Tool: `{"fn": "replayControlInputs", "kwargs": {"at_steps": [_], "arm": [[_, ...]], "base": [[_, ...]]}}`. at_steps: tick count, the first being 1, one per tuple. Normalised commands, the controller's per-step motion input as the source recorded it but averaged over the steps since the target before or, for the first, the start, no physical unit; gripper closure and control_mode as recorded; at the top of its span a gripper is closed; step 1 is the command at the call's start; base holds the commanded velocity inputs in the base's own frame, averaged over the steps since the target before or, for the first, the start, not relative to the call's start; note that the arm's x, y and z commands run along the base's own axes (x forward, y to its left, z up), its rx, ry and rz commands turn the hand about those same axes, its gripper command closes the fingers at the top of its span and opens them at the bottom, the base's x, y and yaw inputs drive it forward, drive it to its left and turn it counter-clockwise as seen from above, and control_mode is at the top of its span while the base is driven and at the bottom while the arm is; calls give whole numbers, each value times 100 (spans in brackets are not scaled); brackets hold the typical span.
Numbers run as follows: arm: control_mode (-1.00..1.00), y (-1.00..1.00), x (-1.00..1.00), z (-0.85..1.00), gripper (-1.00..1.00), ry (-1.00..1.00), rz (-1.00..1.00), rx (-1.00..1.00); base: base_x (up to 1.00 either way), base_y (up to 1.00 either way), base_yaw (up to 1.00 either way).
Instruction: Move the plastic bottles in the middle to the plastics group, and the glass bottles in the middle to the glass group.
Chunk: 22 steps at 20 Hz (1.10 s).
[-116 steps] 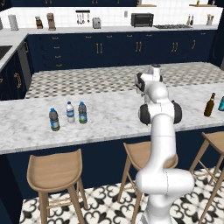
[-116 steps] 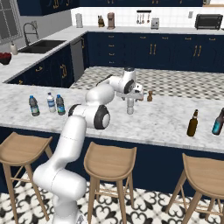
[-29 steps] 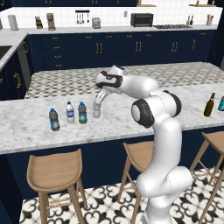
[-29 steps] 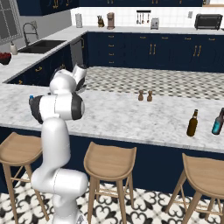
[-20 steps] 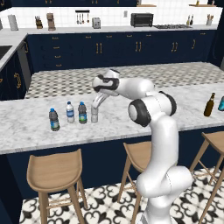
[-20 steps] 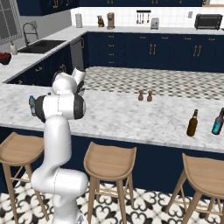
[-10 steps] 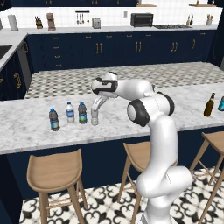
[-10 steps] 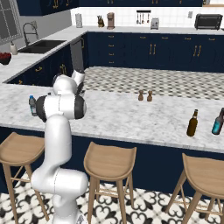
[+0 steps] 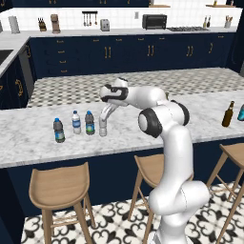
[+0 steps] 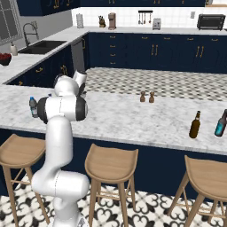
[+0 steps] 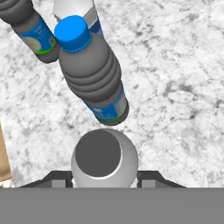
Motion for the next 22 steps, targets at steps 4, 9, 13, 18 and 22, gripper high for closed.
{"fn": "replayControlInputs", "kwargs": {"at_steps": [4, 9, 13, 18, 22], "arm": [[-100, 0, 0, 0, -100, 0, 0, 0], [-100, 0, 0, 0, -100, 0, 0, 0], [-100, 0, 0, 5, -100, 0, 0, 0], [-100, 0, -7, 9, -100, 0, 0, 0], [-100, 0, -70, 31, -100, -8, 0, 0]], "base": [[0, 0, 0], [0, 0, 0], [0, 0, 0], [0, 0, 0], [0, 0, 0]]}}
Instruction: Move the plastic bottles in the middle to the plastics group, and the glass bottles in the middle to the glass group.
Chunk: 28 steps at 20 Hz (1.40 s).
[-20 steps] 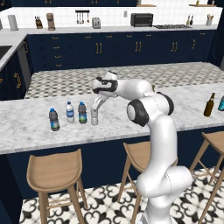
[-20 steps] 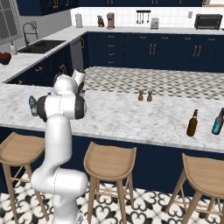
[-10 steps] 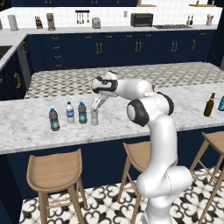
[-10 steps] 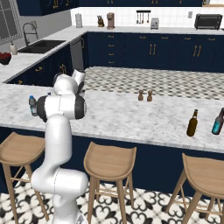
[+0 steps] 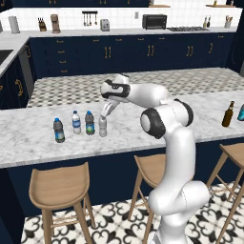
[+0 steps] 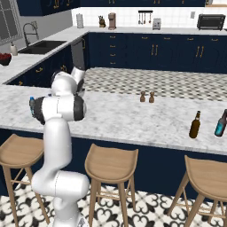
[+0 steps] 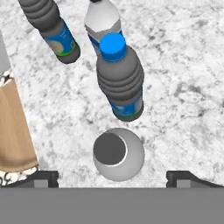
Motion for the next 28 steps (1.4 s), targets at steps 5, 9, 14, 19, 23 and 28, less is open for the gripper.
{"fn": "replayControlInputs", "kwargs": {"at_steps": [5, 9, 14, 19, 23, 28], "arm": [[-100, -3, -95, 29, -100, -9, 0, 0], [-100, -38, -100, 15, -100, -13, -6, 1], [-100, -58, -100, 3, -100, -13, -20, 4], [-100, -52, -100, 29, -100, -5, -28, 7], [-100, -37, -100, 87, -100, -5, -22, 12], [-100, -40, -100, 89, -100, -9, -9, 11]], "base": [[0, 0, 0], [0, 0, 0], [0, 0, 0], [0, 0, 0], [0, 0, 0], [0, 0, 0]]}}
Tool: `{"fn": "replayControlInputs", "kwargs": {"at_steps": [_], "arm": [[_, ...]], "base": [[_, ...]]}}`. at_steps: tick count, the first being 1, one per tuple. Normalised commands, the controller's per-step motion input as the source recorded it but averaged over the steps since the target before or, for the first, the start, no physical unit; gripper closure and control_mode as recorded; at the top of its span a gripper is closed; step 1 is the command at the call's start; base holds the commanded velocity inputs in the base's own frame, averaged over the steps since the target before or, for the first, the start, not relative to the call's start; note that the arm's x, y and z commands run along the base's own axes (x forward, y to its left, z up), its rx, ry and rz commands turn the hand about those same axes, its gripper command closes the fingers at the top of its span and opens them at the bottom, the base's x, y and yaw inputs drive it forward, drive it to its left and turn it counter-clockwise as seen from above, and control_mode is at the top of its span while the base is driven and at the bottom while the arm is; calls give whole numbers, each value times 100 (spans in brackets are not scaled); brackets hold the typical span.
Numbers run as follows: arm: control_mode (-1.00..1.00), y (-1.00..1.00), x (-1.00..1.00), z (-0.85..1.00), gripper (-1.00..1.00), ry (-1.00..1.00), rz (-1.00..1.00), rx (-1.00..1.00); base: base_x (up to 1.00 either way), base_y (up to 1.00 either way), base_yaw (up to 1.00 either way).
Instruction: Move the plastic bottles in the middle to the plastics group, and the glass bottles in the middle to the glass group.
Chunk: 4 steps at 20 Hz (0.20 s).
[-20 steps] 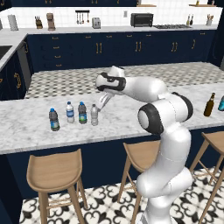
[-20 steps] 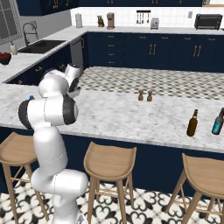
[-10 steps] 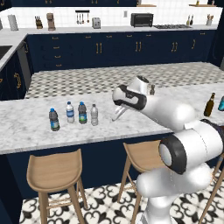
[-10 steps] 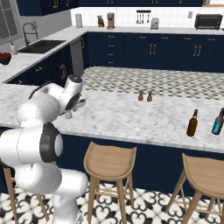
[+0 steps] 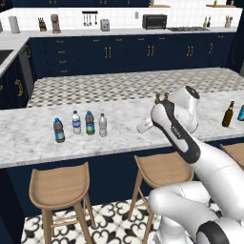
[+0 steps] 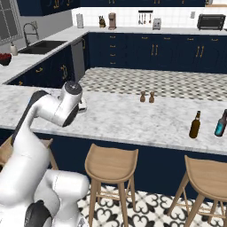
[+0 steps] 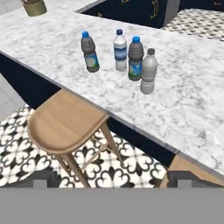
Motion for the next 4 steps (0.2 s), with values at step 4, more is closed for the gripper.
{"fn": "replayControlInputs", "kwargs": {"at_steps": [4], "arm": [[-100, -12, -88, 100, -100, -29, 0, -10]], "base": [[0, 0, 0]]}}
